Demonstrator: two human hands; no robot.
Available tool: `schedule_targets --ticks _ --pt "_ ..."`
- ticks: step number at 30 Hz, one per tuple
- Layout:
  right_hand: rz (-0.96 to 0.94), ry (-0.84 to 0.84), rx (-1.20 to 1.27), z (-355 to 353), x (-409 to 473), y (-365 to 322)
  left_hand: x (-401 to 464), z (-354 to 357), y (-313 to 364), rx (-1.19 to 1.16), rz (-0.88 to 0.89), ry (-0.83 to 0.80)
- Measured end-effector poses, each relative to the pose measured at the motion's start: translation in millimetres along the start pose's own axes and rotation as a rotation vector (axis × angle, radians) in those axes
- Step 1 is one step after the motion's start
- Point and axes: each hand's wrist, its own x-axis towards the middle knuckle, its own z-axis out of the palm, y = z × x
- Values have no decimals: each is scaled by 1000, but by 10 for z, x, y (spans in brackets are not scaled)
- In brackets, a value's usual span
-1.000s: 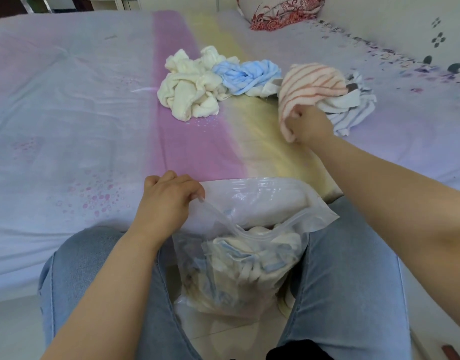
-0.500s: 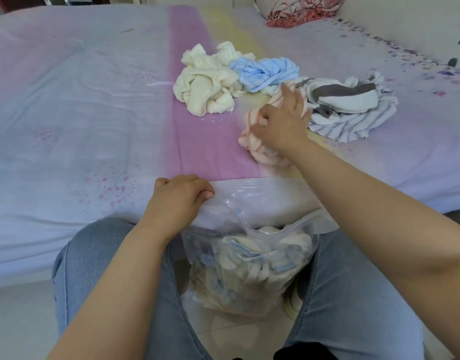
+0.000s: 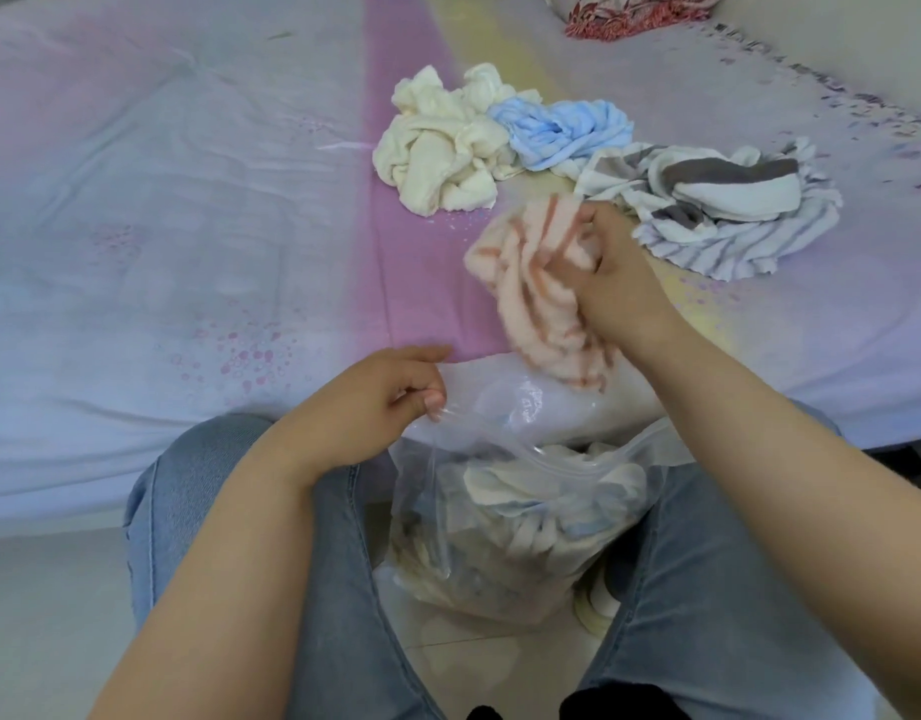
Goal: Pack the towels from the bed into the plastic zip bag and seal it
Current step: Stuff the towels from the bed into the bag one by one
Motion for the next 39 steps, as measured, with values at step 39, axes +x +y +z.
schedule_targets --ticks 39 --pt "318 -364 162 -84 -438 29 -101 55 90 228 -281 -130"
